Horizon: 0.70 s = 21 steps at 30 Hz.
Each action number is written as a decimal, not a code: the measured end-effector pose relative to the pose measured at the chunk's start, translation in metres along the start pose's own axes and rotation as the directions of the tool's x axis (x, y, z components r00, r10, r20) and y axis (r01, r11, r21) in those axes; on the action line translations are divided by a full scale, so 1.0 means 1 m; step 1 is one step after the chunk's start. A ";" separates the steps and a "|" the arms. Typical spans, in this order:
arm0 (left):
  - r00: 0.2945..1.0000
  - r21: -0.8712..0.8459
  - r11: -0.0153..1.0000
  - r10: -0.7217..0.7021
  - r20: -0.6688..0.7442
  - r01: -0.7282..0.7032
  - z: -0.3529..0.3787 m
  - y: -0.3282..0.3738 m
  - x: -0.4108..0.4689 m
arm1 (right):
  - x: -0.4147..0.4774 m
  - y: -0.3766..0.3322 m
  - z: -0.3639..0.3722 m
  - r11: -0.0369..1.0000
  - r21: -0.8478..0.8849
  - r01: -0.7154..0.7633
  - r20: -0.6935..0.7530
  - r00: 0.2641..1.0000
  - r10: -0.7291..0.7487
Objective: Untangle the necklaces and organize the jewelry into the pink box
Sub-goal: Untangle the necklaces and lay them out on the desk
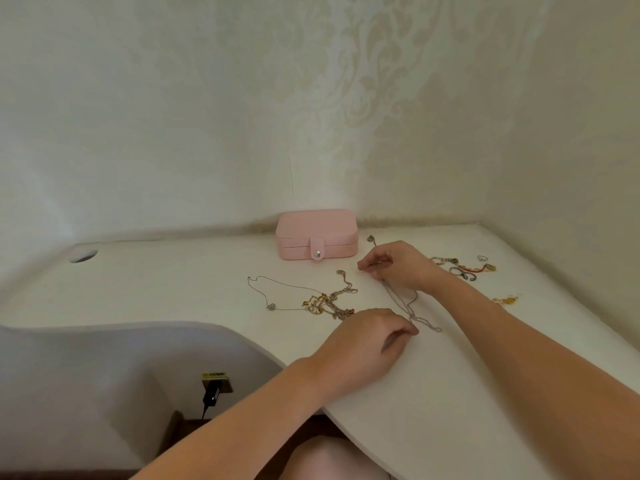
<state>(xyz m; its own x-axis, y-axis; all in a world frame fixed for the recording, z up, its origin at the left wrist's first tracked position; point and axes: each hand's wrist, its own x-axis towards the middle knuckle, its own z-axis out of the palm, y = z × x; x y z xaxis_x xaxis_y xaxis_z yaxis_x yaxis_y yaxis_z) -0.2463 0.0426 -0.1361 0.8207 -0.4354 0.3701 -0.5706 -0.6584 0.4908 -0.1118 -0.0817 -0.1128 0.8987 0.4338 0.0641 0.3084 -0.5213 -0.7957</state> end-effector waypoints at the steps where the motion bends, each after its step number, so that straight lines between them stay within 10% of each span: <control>1: 0.999 0.039 0.999 0.031 -0.029 -0.030 -0.001 -0.004 -0.002 | 0.004 0.000 0.000 1.000 -0.009 0.002 0.012 1.000 -0.002; 9: 0.945 0.209 0.955 -0.145 -0.294 0.211 -0.039 -0.066 -0.032 | 0.028 -0.002 0.001 0.956 -0.287 0.068 0.014 0.998 -0.067; 21: 0.948 0.353 0.883 -0.315 -0.048 0.311 -0.085 -0.123 -0.093 | -0.007 -0.042 0.055 0.806 -0.429 0.409 0.251 0.910 -0.329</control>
<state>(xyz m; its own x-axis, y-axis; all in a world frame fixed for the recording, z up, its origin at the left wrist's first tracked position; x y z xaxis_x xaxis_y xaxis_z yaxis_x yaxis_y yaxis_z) -0.2547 0.2164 -0.1642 0.9561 -0.1760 0.2344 -0.2380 -0.9329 0.2702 -0.1479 -0.0228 -0.1132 0.6386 0.7508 0.1688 0.7497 -0.5576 -0.3565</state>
